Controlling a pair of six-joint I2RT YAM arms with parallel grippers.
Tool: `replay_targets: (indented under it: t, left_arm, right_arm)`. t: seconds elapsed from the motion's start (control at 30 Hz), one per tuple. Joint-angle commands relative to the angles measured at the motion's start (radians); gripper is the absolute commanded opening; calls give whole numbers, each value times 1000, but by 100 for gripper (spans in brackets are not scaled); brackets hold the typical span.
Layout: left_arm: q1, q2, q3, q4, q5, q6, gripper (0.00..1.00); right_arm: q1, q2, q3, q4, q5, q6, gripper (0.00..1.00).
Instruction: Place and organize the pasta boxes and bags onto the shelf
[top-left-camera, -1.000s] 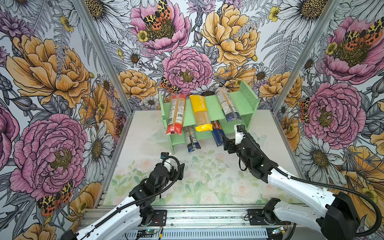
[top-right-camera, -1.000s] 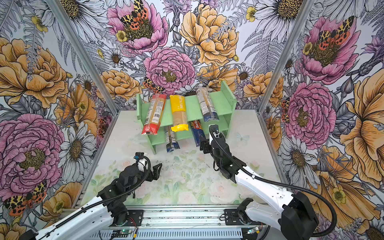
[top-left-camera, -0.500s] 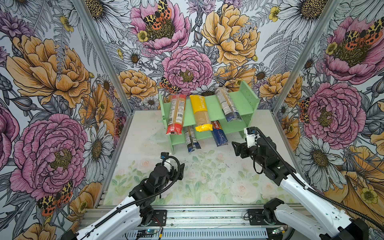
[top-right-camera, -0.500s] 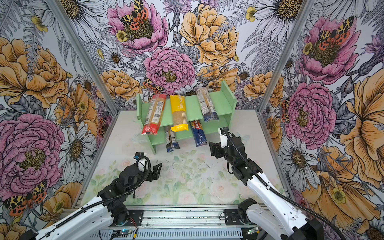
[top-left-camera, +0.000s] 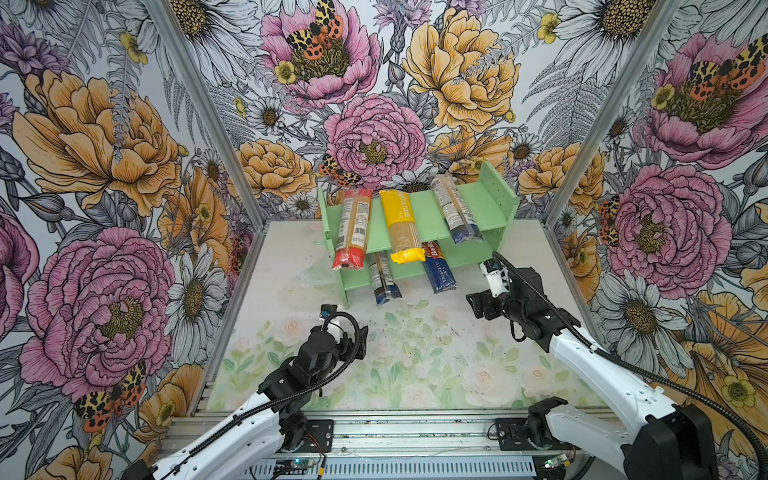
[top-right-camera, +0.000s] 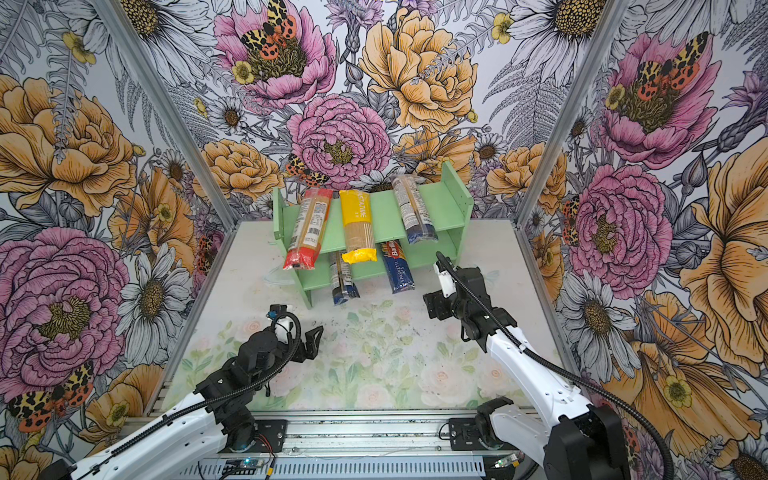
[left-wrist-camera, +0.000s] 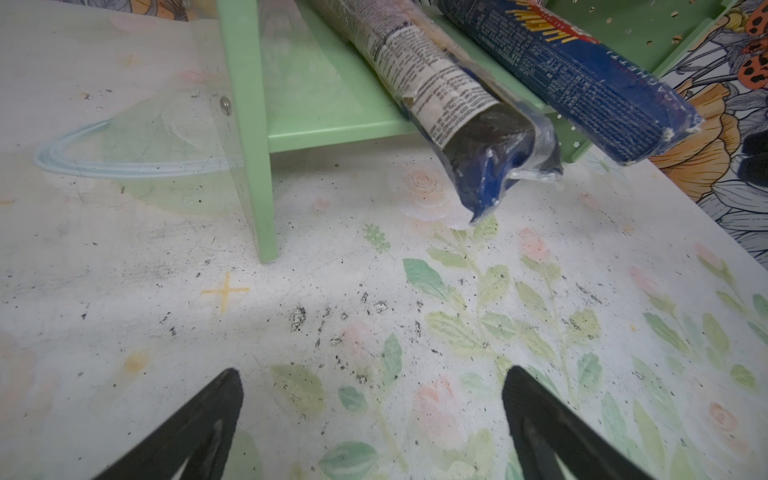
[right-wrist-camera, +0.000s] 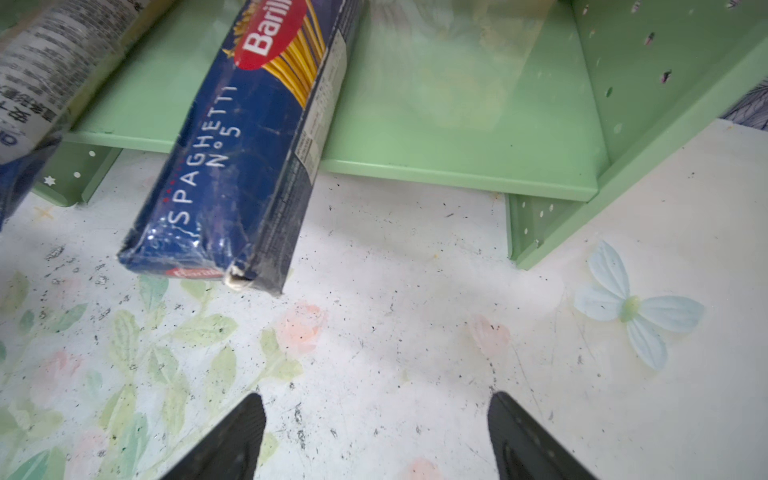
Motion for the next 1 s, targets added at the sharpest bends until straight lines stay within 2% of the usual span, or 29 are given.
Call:
replay_targets:
  t: [0.0,0.33,0.47,0.67,0.97]
  left_arm:
    - [10,-24,38,-22,-55,3,99]
    - [31,-22,115,-65,-79,83,99]
    - [65,11,164,-64,-64,126,99]
    - [102,65,206,-32,-115,184,99]
    - [302,185,196,130,-68,249,99]
  right_arm:
    - [-27,14,11,42,-43,-35,85]
    - [-123,14,-99,213,-83,-54,84]
    - [-159,14,-150,305,-127,-47,85]
    - [-189,39,-178,380,-147,-42,86]
    - [-213,84,-192,456,-160,-46,87]
